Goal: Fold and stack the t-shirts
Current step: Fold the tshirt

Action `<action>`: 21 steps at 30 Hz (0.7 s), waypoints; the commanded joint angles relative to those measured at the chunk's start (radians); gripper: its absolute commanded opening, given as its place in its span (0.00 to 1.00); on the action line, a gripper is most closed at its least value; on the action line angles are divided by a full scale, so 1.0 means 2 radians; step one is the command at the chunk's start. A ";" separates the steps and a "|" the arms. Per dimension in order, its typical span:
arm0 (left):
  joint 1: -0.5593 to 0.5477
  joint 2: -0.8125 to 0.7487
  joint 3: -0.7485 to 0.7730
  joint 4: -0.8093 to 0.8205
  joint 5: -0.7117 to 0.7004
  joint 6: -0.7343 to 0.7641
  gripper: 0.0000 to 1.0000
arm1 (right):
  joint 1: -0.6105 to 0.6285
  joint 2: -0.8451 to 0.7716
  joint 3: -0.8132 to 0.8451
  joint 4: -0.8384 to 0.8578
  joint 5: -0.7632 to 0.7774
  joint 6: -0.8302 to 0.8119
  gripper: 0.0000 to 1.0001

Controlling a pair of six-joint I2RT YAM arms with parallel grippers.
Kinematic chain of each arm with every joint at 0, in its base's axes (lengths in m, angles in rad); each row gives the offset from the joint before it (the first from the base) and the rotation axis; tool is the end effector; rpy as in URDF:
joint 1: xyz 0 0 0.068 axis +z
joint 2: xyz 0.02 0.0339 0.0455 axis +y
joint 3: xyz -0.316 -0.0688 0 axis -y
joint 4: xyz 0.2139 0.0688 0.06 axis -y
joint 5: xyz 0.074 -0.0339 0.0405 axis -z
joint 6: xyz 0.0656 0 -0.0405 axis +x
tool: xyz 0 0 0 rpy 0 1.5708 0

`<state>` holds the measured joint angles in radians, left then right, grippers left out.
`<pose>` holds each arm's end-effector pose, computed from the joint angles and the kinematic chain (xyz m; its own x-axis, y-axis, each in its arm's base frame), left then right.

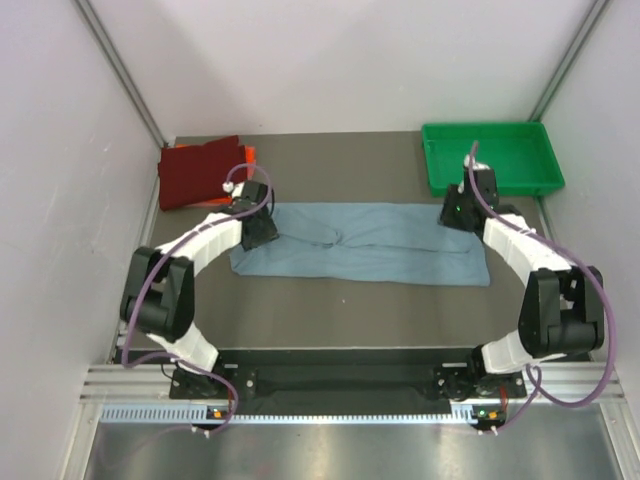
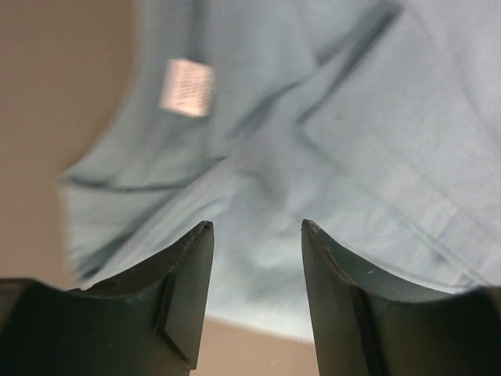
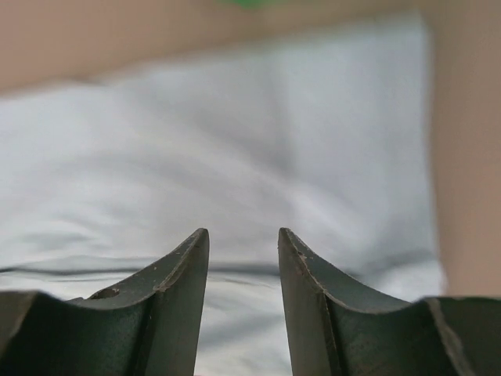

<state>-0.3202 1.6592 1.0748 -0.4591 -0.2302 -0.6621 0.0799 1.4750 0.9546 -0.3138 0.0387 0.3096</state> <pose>0.3168 -0.0893 0.2412 -0.7683 -0.3758 -0.5181 -0.3485 0.9246 -0.1538 0.2982 0.0213 0.2704 -0.7197 0.2478 -0.6486 0.1737 0.9687 0.1774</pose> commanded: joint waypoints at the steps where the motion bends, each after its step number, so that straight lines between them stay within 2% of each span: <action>1: 0.035 -0.066 -0.033 -0.035 -0.031 -0.005 0.54 | 0.049 0.000 0.078 0.015 -0.063 -0.027 0.42; 5: 0.105 -0.099 -0.091 -0.013 0.026 -0.003 0.53 | 0.103 0.079 0.139 0.017 -0.083 -0.060 0.41; 7: 0.136 -0.111 -0.109 -0.011 0.032 0.000 0.53 | 0.138 0.108 0.174 0.019 -0.089 -0.079 0.41; 10: 0.149 -0.115 -0.117 -0.013 0.018 0.003 0.52 | 0.181 0.166 0.221 0.026 -0.104 -0.136 0.42; 14: 0.152 -0.107 -0.125 -0.007 0.034 0.003 0.51 | 0.195 0.269 0.299 0.004 -0.158 -0.183 0.44; 17: 0.152 -0.100 -0.129 -0.004 0.033 0.004 0.50 | 0.198 0.325 0.367 -0.028 -0.162 -0.210 0.45; 21: 0.152 -0.096 -0.141 0.015 0.055 0.005 0.38 | 0.199 0.365 0.425 -0.043 -0.150 -0.256 0.47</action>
<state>-0.0177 1.4651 0.8124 -0.4755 -0.1532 -0.6586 0.4812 2.1994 1.7050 -0.3695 -0.2485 -0.0849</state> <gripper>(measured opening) 0.399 0.463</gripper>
